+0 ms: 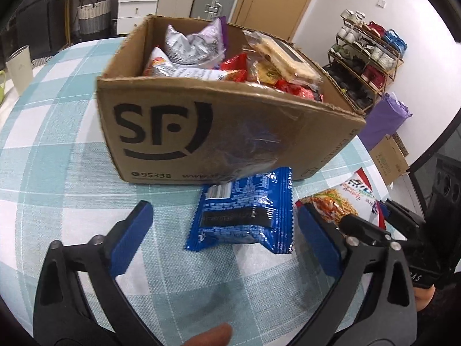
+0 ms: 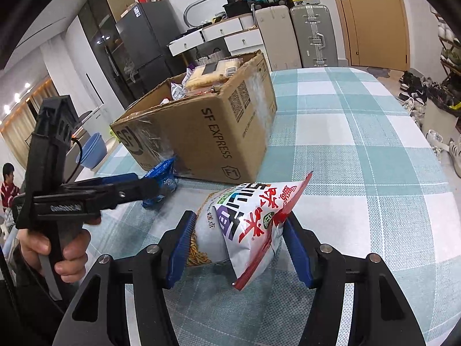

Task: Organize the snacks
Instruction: 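Grasp the blue snack bag with the left tool while the right grasps the white noodle bag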

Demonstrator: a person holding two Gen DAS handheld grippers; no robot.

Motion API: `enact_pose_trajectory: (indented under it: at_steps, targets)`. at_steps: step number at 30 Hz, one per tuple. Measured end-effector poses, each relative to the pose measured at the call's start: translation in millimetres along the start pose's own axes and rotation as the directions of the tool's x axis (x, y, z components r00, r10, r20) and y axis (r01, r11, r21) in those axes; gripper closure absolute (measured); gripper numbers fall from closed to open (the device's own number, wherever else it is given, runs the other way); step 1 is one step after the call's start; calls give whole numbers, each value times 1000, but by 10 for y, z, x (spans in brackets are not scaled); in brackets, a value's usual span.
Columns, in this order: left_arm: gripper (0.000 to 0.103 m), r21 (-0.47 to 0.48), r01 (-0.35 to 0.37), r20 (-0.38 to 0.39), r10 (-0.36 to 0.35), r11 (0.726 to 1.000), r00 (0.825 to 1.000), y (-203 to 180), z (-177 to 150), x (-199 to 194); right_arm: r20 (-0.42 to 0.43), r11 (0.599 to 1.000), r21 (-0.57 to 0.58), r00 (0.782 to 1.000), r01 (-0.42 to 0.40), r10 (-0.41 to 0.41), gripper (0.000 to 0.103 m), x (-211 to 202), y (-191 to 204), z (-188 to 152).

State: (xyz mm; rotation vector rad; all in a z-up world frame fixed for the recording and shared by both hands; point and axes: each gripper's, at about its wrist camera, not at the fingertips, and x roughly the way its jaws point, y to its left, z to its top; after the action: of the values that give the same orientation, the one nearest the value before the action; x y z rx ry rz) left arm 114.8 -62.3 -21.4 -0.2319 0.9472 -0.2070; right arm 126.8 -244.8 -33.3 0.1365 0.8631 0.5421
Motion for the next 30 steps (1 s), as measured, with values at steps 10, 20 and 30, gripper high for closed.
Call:
enact_pose_trajectory:
  at_steps: [10, 20, 30]
  targets:
    - [65, 74, -37, -8, 37, 997, 999, -232, -43, 245, 38, 1000, -9, 999, -22, 22, 41, -81, 23, 19]
    - [74, 107, -60, 49, 56, 992, 997, -470, -138, 181, 74, 999, -24, 996, -39, 41, 41, -219, 107, 11]
    - [74, 97, -71, 131, 58, 993, 990, -542, -129, -293, 143, 998, -47, 989, -41, 47, 42, -461, 232, 57]
